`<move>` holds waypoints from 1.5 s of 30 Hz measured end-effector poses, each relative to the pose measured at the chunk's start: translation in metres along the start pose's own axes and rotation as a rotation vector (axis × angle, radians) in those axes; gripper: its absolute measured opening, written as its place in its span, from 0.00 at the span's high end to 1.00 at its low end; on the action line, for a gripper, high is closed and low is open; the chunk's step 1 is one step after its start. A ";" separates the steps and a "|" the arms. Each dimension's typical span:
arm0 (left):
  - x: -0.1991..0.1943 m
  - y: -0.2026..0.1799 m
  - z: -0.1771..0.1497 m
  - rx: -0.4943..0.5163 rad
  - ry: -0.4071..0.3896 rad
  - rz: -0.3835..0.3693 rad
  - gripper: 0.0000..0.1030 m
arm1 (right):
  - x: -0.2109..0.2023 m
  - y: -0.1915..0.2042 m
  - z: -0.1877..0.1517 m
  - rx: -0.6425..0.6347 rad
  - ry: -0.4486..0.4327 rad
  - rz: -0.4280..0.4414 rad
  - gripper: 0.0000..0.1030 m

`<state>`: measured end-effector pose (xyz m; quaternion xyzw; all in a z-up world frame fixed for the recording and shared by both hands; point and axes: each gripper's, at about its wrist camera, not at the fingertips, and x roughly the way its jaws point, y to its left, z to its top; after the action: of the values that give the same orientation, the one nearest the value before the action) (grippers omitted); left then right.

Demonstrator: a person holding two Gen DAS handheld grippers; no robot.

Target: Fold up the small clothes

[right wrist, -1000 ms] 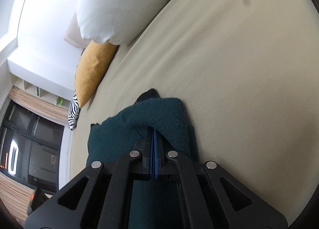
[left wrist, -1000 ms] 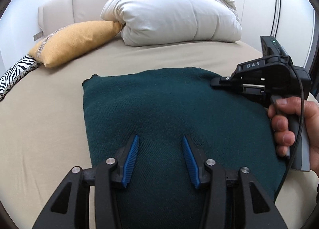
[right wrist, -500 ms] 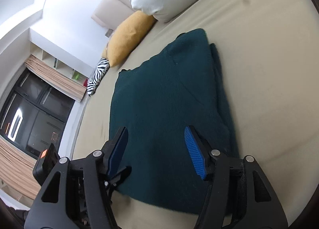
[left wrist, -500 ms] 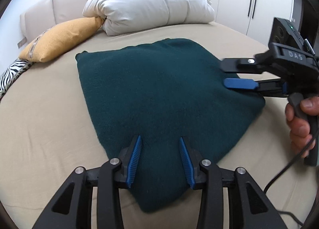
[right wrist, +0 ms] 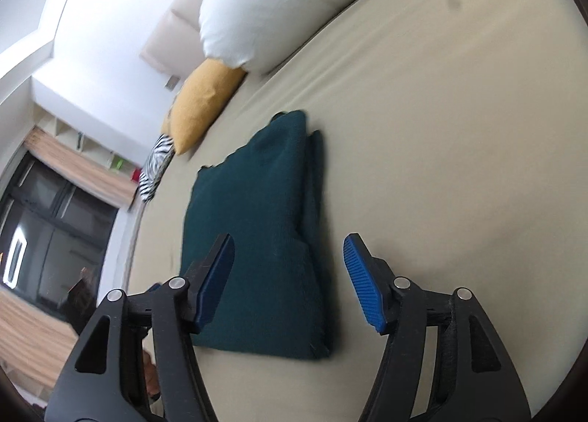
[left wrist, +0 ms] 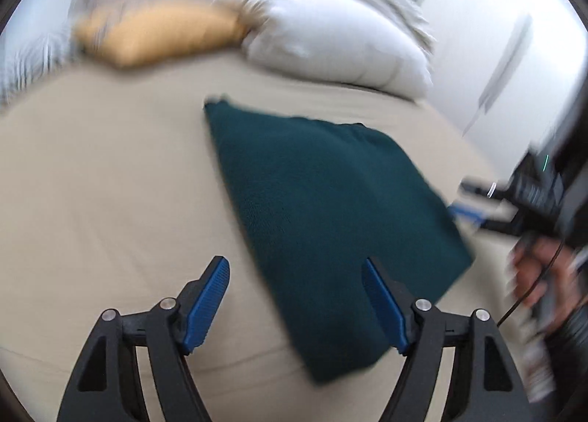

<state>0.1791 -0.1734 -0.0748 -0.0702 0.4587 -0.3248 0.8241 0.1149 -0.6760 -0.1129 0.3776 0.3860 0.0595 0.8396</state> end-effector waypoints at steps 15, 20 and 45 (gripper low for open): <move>0.043 -0.003 0.021 -0.114 0.140 -0.029 0.64 | 0.100 0.021 0.039 -0.071 0.167 -0.148 0.79; -0.014 -0.012 0.013 -0.040 0.084 -0.003 0.68 | 0.081 0.083 0.018 -0.216 0.089 -0.223 0.80; -0.173 0.141 -0.152 -0.165 0.094 0.097 0.63 | 0.135 0.230 -0.202 -0.278 0.261 -0.067 0.79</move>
<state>0.0600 0.0679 -0.0972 -0.1001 0.5248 -0.2485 0.8080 0.1127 -0.3420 -0.1217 0.2339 0.4922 0.1330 0.8279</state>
